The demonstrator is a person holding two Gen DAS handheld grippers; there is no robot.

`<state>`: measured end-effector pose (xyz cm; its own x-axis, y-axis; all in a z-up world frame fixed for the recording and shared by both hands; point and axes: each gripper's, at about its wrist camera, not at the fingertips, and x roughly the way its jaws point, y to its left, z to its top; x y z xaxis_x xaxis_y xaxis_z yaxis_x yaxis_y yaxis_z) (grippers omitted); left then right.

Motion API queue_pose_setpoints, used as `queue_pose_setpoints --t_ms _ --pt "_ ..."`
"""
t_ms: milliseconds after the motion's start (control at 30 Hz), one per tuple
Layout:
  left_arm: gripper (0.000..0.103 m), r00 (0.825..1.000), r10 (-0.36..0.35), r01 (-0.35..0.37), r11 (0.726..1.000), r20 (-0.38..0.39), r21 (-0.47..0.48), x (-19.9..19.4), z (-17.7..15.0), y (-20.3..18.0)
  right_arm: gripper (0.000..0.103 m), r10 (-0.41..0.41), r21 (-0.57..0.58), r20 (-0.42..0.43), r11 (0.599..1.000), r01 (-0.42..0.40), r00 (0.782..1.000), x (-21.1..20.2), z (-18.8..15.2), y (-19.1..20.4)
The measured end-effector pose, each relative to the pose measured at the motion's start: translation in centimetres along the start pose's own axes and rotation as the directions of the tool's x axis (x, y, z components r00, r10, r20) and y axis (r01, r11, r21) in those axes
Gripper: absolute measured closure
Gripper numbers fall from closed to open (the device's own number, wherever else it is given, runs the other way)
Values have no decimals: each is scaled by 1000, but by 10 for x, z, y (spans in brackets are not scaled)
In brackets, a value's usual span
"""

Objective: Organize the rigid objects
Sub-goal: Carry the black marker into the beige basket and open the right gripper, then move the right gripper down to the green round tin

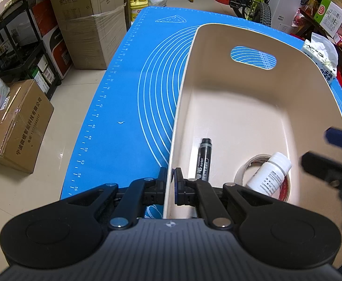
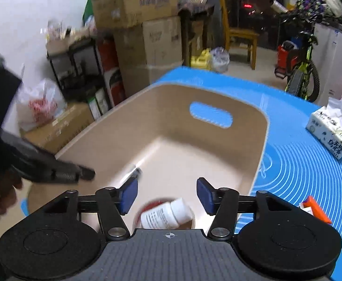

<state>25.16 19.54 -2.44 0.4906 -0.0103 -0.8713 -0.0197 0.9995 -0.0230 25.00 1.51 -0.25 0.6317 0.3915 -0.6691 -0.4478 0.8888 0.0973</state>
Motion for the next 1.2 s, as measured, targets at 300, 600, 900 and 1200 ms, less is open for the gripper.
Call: queue_pose_setpoints --t_ms 300,600,900,1200 --pt "96 1000 -1 1 1000 0 -1 0 0 0 21 -64 58 93 997 59 994 -35 3 -29" --pt "96 1000 0 0 1000 0 0 0 0 0 13 -172 67 80 984 167 982 -54 -9 -68" --pt "96 1000 -1 1 1000 -1 -2 0 0 0 13 -241 -4 -47 971 241 969 -47 -39 -103" --pt "96 1000 0 0 1000 0 -1 0 0 1 13 -179 -34 -177 984 176 968 -18 -65 -116"
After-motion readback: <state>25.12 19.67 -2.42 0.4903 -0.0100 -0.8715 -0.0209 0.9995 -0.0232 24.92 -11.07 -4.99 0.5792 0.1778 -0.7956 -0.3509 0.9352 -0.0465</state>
